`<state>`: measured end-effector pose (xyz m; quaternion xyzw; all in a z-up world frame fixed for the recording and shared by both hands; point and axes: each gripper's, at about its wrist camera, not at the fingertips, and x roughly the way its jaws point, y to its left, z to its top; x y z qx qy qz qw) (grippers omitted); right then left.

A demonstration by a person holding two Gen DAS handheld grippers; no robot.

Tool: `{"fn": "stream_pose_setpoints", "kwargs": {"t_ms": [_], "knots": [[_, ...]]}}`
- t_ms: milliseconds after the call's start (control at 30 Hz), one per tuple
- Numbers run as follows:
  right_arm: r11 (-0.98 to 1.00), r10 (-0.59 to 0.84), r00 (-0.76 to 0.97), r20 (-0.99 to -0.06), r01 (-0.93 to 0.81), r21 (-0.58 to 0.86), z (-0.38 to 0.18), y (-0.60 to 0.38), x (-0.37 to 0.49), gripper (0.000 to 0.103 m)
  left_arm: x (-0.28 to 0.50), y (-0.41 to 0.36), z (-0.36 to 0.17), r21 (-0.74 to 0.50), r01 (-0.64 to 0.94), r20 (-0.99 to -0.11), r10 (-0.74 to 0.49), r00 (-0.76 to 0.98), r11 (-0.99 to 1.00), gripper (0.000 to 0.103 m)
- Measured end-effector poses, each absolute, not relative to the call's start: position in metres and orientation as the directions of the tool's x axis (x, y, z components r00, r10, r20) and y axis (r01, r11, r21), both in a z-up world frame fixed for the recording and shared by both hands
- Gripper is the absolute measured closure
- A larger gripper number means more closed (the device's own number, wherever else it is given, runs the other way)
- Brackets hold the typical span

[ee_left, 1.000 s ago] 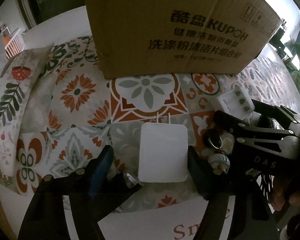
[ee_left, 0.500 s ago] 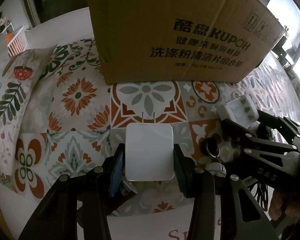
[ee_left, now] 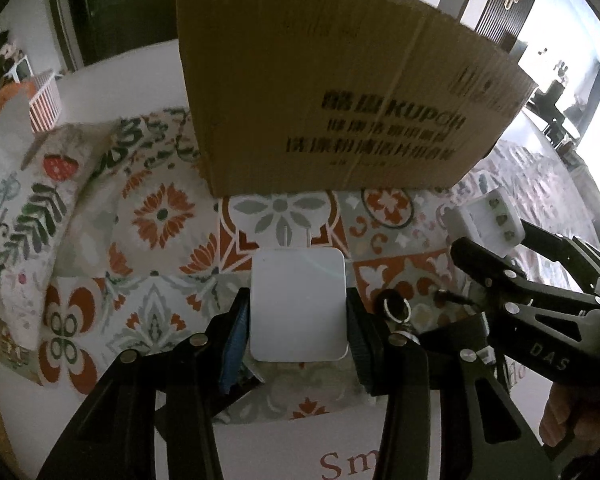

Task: Organize rigid objects
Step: 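Lift the charger cube and battery charger and carry them over the box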

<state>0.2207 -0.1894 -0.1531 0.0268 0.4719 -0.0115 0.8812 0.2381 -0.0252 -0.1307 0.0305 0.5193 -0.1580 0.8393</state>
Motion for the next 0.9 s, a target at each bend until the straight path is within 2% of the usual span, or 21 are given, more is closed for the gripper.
{"fn": "stream_pose_setpoints", "kwargs": {"t_ms": [900], "knots": [[0.998, 0.001, 0.738, -0.675, 0.047, 0.053, -0.048, -0.198, 0.203, 0.024, 0.222, -0.034, -0.024, -0.055, 0.341, -0.748, -0.264, 0.608, 0.939, 0.058]]}}
